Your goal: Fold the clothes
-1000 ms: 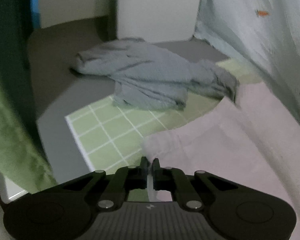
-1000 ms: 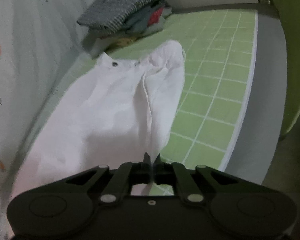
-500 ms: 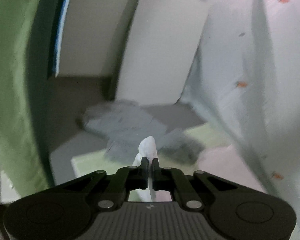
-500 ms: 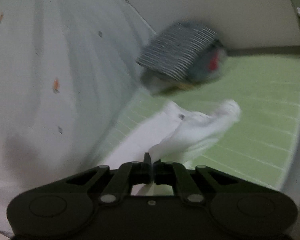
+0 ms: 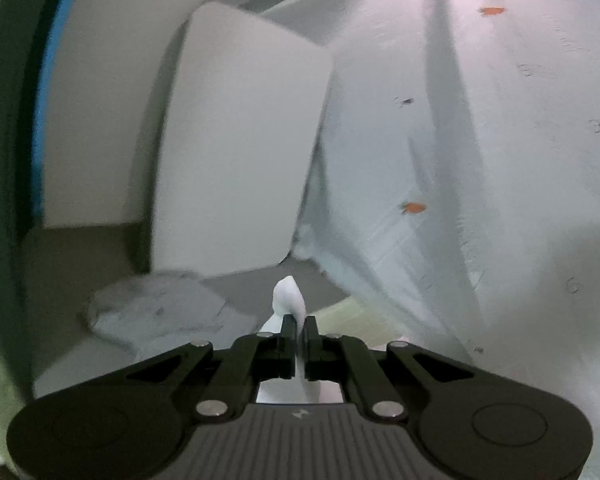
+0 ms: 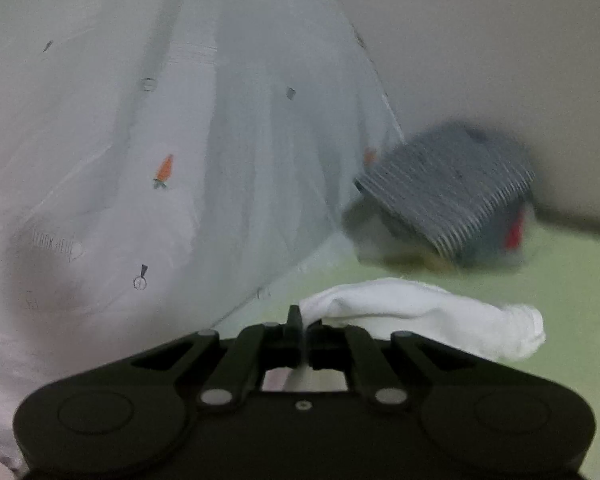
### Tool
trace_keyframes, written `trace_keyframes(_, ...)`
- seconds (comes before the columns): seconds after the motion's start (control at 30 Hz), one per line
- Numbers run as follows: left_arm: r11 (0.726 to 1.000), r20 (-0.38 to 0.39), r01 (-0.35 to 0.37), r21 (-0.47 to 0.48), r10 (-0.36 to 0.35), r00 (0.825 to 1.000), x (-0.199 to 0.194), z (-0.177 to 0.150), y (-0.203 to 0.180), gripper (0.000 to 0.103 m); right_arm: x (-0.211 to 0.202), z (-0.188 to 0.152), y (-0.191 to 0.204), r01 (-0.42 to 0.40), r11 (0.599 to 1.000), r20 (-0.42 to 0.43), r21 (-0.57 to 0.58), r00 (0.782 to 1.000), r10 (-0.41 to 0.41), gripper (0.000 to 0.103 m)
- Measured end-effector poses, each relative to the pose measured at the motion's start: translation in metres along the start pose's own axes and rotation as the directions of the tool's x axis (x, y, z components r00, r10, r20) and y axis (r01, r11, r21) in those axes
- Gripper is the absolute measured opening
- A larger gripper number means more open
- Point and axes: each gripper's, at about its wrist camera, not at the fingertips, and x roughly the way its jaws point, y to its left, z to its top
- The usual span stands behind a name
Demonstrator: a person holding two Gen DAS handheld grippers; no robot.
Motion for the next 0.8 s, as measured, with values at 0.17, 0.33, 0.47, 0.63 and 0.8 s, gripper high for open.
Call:
trace_keyframes(0.17, 0.999, -0.020, 0.000, -0.034, -0.001, 1.000, 0.059, -0.002, -0.037, 0.004, 0.050, 0.001, 0.023, 0.041, 0.998, 0.003, -0.058, 0.999, -0.040, 0.003)
trace_keyframes(0.33, 1.000, -0.118, -0.007, -0.019, 0.004, 0.993, 0.136, -0.016, -0.078, 0.004, 0.100, 0.003, 0.047, 0.081, 0.990, 0.009, -0.115, 0.997, -0.081, 0.003)
trace_keyframes(0.47, 0.999, -0.130, 0.031, 0.035, -0.026, 0.991, 0.212, -0.013, -0.128, 0.004, 0.161, 0.006, 0.071, 0.101, 0.983, 0.002, -0.155, 0.995, -0.102, 0.003)
trace_keyframes(0.63, 0.988, -0.165, 0.102, 0.120, -0.081, 0.983, 0.330, -0.025, -0.201, 0.005, 0.264, 0.010, 0.106, 0.099, 0.976, -0.011, -0.192, 0.995, -0.103, 0.003)
trace_keyframes(0.8, 0.984, -0.332, 0.092, 0.150, -0.037, 0.943, 0.419, -0.078, -0.231, 0.038, 0.354, -0.013, 0.119, 0.178, 0.963, -0.151, -0.200, 0.966, -0.210, 0.015)
